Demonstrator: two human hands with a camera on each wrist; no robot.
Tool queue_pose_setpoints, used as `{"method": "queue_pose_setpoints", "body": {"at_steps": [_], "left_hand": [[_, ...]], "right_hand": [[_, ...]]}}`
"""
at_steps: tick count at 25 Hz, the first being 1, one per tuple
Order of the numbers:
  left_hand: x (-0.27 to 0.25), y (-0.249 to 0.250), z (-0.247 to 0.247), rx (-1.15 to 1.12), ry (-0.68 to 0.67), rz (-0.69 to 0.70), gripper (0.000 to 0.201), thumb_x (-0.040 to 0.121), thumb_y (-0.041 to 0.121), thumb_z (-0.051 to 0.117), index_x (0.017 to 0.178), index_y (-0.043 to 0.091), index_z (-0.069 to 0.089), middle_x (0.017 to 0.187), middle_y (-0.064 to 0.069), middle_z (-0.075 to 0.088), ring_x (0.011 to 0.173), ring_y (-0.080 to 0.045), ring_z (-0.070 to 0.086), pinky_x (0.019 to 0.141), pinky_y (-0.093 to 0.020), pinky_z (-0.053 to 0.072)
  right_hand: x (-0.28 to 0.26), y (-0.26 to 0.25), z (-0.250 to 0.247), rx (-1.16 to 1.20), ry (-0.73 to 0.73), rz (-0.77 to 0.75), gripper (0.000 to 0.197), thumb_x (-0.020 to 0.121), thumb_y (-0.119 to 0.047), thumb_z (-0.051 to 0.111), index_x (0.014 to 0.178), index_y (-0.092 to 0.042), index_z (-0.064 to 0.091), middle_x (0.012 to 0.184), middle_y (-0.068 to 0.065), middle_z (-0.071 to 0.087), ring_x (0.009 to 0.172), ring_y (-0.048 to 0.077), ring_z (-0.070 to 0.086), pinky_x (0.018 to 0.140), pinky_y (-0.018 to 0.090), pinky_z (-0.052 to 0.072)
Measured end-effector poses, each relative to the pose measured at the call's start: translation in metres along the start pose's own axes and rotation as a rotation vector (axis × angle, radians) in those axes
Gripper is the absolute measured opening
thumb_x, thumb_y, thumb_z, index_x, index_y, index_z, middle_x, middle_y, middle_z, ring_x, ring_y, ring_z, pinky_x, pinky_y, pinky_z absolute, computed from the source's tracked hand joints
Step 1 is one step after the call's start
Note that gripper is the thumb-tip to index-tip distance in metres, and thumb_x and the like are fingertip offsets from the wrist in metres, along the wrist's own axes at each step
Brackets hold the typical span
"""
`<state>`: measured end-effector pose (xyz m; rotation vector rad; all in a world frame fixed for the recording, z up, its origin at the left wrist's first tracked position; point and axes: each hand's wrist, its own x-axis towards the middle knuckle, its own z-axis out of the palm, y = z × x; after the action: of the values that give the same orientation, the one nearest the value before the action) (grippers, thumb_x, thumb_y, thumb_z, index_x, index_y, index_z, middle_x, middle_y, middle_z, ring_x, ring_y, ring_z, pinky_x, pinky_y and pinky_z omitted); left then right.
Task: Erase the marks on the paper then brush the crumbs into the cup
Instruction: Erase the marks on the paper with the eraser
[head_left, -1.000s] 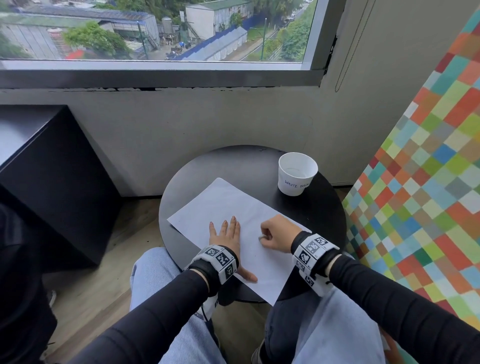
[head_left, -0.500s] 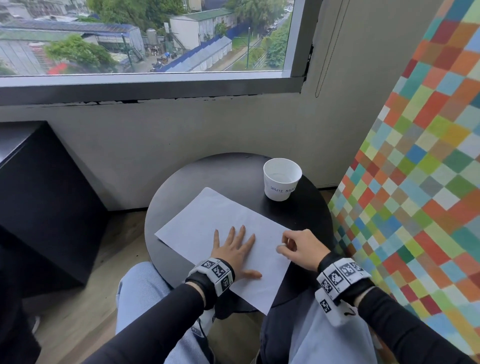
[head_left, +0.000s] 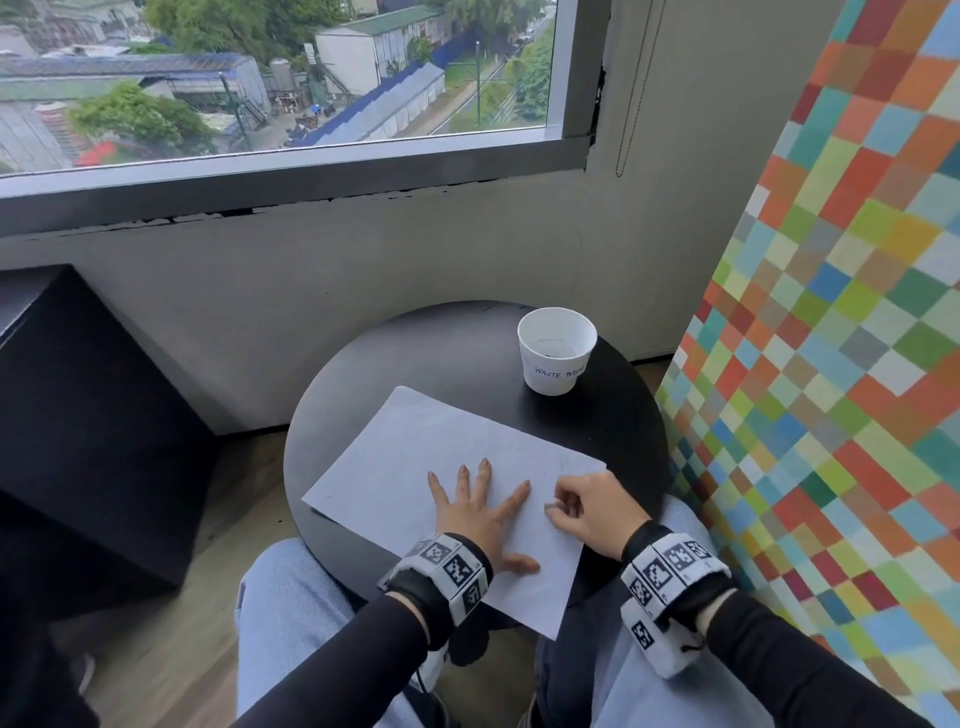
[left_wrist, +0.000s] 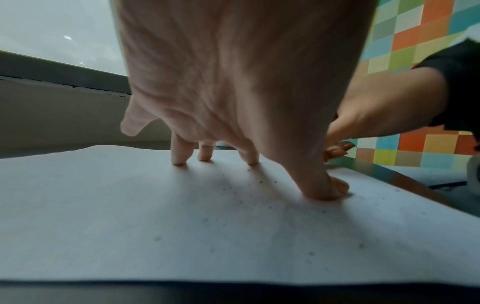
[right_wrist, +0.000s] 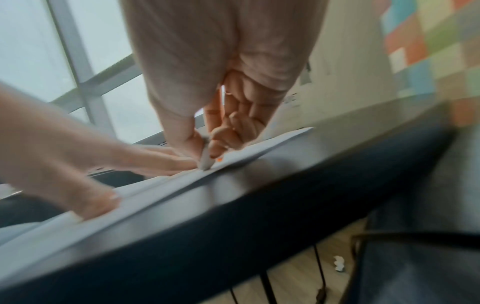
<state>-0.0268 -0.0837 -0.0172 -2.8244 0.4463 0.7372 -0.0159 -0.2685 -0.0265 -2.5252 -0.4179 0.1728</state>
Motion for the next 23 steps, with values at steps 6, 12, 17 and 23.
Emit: {"method": "queue_pose_setpoints", "body": {"at_steps": [6, 12, 17, 23], "left_hand": [[0.002, 0.003, 0.000, 0.021, -0.013, -0.012, 0.100, 0.079, 0.085, 0.038, 0.151, 0.045, -0.019, 0.161, -0.015, -0.023, 0.149, -0.041, -0.012, 0.108, -0.075, -0.006], [0.001, 0.006, -0.004, 0.024, -0.055, -0.028, 0.100, 0.081, 0.084, 0.038, 0.151, 0.044, -0.022, 0.160, -0.015, -0.027, 0.149, -0.041, -0.015, 0.109, -0.075, -0.004], [0.002, 0.007, -0.007, 0.037, -0.076, -0.034, 0.102, 0.080, 0.085, 0.038, 0.150, 0.043, -0.024, 0.160, -0.015, -0.026, 0.149, -0.042, -0.013, 0.109, -0.075, -0.005], [0.003, 0.007, -0.008, 0.042, -0.076, -0.037, 0.103, 0.080, 0.085, 0.038, 0.150, 0.043, -0.024, 0.160, -0.015, -0.026, 0.149, -0.042, -0.013, 0.108, -0.075, -0.004]], "right_hand": [[-0.003, -0.010, 0.002, -0.053, -0.141, -0.120, 0.018, 0.082, -0.025, 0.065, 0.072, -0.011, 0.063, 0.061, -0.006, 0.054, 0.059, 0.007, 0.047, 0.059, 0.017, 0.035], [-0.009, -0.018, 0.008, -0.063, -0.194, -0.157, 0.019, 0.079, -0.028, 0.061, 0.067, -0.012, 0.059, 0.060, -0.003, 0.055, 0.058, 0.013, 0.051, 0.058, 0.027, 0.042], [0.002, 0.000, -0.008, -0.059, -0.028, -0.035, 0.017, 0.080, -0.023, 0.064, 0.069, -0.010, 0.061, 0.059, -0.001, 0.058, 0.059, 0.012, 0.050, 0.063, 0.026, 0.044], [0.006, 0.003, -0.011, -0.071, -0.069, -0.034, 0.017, 0.081, -0.027, 0.064, 0.069, -0.015, 0.060, 0.060, -0.005, 0.057, 0.061, 0.011, 0.052, 0.063, 0.026, 0.045]]}}
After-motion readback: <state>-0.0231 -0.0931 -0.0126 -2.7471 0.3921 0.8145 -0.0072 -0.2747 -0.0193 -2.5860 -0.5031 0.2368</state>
